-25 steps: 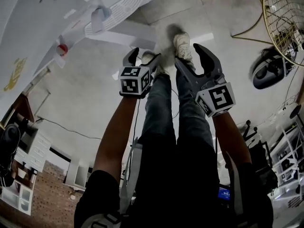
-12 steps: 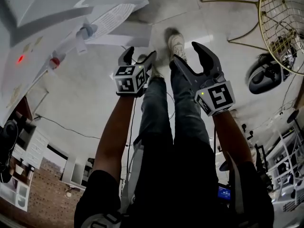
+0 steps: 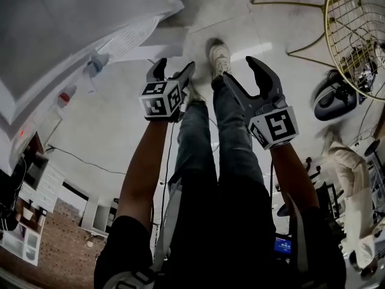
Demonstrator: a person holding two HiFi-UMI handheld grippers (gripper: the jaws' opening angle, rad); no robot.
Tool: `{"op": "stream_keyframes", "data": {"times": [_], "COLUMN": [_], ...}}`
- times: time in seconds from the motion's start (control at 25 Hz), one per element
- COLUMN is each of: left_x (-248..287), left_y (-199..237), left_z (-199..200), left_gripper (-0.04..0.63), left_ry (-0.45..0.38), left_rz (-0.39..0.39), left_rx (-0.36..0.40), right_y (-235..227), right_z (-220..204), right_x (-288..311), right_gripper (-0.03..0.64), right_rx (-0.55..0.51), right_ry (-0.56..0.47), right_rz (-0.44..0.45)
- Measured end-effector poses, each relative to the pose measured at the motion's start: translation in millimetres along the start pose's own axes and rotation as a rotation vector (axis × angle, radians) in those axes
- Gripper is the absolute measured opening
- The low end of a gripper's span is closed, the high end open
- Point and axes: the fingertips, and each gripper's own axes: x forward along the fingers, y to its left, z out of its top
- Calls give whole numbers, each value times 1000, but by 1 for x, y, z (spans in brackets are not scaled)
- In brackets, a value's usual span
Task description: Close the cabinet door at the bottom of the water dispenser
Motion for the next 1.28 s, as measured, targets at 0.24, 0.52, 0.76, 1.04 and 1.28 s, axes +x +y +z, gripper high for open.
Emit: {"op": "stream_keyframes", "data": {"times": [0.24, 0.52, 0.76, 1.04, 1.28], "left_x": [14, 31, 39, 46, 56], "left_y": [-2, -11, -10, -8, -8], "left_z": [13, 25, 42, 57, 60], "left_gripper": [403, 405, 405, 405, 405], "left_ry": [-2, 30, 18, 4, 12], "left_rz": [4, -13, -5, -2, -7], "left_rx": [-25, 31, 25, 20, 20], "right_y": [-15, -33, -42, -50, -57], "right_z": [4, 6, 15, 20, 18], "right_x": [4, 7, 15, 20, 24], "right_gripper": [270, 265, 265, 265, 265], "right_rx": [24, 8, 24, 26, 25], "right_ry": [1, 16, 12, 17, 28], "right_rz": [-6, -5, -5, -2, 0]}}
